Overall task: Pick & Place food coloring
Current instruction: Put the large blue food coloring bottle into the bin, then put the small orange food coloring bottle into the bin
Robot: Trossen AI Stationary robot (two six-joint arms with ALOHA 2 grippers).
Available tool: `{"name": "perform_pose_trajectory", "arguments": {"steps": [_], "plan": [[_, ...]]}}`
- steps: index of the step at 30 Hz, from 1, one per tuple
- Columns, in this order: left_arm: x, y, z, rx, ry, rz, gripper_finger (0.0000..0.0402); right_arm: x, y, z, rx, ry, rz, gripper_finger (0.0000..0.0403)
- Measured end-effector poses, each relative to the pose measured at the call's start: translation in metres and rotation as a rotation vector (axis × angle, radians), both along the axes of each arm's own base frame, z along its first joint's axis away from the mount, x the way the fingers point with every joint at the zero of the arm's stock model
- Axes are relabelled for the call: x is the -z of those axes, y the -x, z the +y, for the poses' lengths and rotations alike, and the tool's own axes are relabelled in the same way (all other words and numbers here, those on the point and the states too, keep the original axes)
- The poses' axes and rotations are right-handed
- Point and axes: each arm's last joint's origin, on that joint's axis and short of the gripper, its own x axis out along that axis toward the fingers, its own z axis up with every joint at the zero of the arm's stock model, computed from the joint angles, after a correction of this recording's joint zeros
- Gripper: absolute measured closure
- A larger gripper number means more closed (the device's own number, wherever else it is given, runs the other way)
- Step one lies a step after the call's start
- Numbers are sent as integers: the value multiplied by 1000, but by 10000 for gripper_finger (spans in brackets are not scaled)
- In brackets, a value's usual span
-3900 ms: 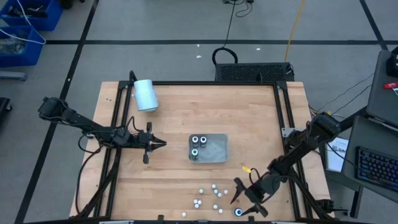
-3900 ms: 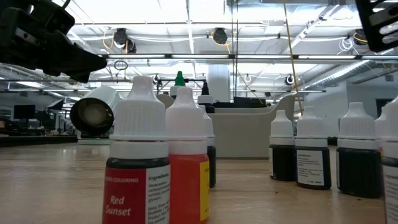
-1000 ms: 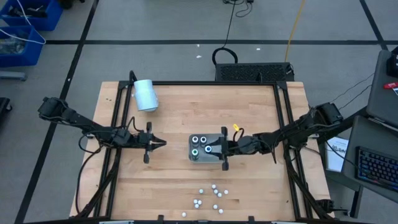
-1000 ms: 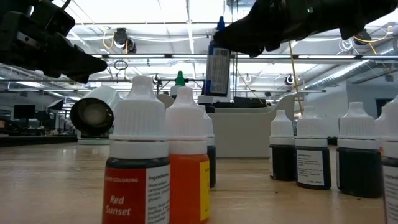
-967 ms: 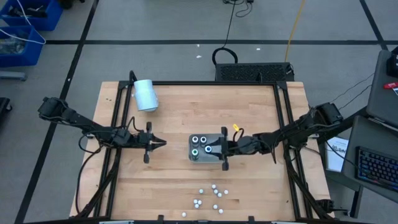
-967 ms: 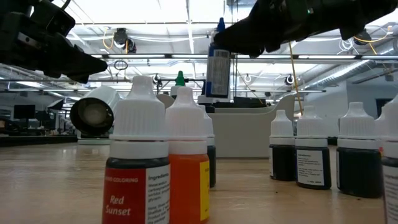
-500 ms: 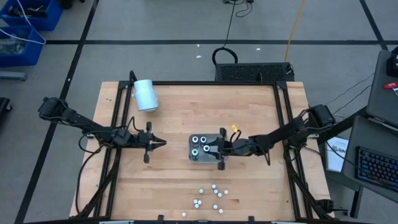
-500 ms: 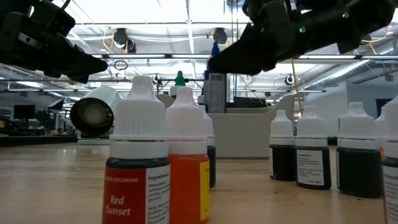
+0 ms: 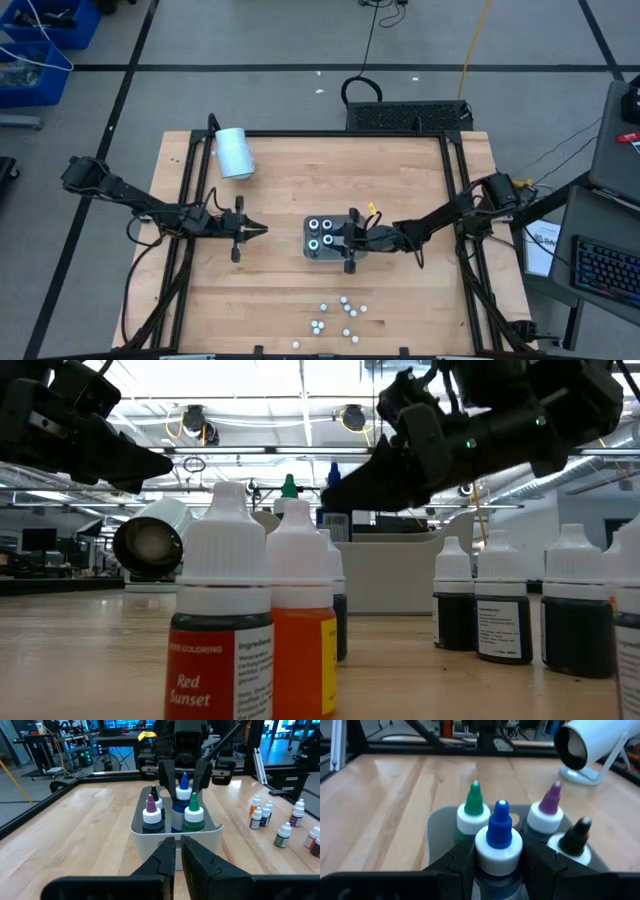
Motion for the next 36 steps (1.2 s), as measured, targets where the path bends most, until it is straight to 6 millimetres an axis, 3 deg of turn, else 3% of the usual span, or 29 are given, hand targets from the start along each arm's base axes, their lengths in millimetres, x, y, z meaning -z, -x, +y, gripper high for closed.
{"name": "perform_pose_trajectory", "arguments": {"steps": [16, 22, 31, 36], "plan": [[0, 0, 0, 0, -1, -1, 364, 12, -3, -4, -1, -19, 35, 282], [0, 0, 0, 0, -1, 0, 364, 11, -4, -5, -25, -35, 21, 261], [0, 0, 0, 0, 0, 0, 364, 0, -5, -5, -28, -43, -57, 208], [0, 0, 0, -1, 4, 2, 364, -28, 3, -5, -41, -19, -87, 194]]}}
